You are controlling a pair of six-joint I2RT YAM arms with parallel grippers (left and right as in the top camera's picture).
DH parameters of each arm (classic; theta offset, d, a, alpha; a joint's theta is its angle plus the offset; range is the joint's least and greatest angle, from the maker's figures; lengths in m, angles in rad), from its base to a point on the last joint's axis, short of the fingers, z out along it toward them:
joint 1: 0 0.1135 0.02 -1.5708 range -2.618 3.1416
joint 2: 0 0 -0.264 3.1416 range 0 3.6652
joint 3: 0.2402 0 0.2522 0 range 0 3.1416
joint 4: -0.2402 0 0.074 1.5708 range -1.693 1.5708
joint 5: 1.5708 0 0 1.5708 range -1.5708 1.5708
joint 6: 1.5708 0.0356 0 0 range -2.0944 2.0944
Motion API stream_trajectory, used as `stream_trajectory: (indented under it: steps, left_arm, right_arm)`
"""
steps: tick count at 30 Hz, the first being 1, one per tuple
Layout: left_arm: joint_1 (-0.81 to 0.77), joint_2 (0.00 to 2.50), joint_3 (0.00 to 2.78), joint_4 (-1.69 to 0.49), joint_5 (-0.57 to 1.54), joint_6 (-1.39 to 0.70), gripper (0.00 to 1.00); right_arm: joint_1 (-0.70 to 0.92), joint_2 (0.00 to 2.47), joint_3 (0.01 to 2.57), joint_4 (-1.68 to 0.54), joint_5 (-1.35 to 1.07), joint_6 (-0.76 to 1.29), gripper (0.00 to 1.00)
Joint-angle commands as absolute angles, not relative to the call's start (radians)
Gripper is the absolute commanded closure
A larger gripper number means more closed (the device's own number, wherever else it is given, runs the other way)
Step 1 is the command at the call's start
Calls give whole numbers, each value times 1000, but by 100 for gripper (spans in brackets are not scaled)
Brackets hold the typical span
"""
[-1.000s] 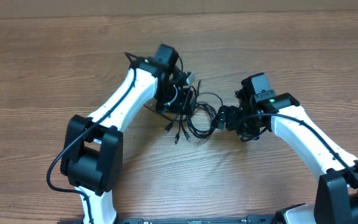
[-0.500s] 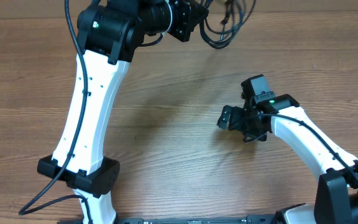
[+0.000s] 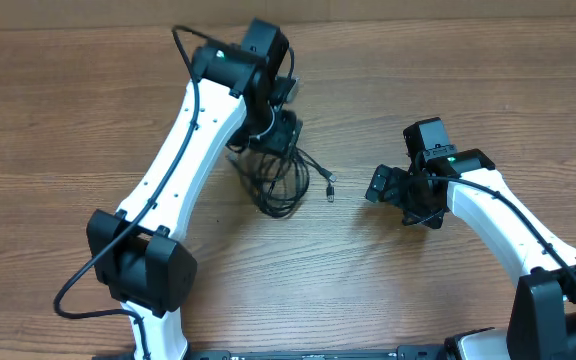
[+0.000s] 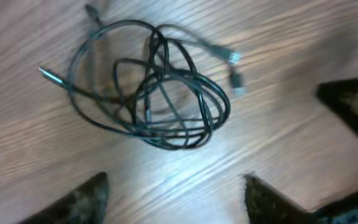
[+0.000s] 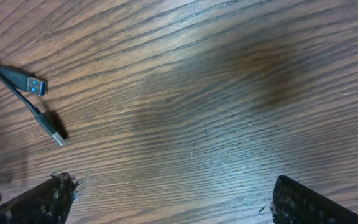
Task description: Untangle cables
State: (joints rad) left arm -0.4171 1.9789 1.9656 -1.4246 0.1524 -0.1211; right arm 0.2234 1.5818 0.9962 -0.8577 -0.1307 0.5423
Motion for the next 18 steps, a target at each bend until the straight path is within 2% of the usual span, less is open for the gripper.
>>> stream_trajectory:
  steps: [1,10,15,18]
  left_arm:
    - [-412,1975,1877,-1394,102,-140,25]
    - [-415,1975,1663,-1322,114,-226,31]
    - [-415,1975,1529,-1250,205,-245,26]
    - [-422,1975,1457,-1193,283,-266,17]
  right_arm:
    - [222,1562,988,-855,-159,546,0]
    - [223,1562,988,-877,-216,546,0]
    - [223,1562,988,-870,-219,546,0]
    - [223,1562,988,-865,-219,546,0]
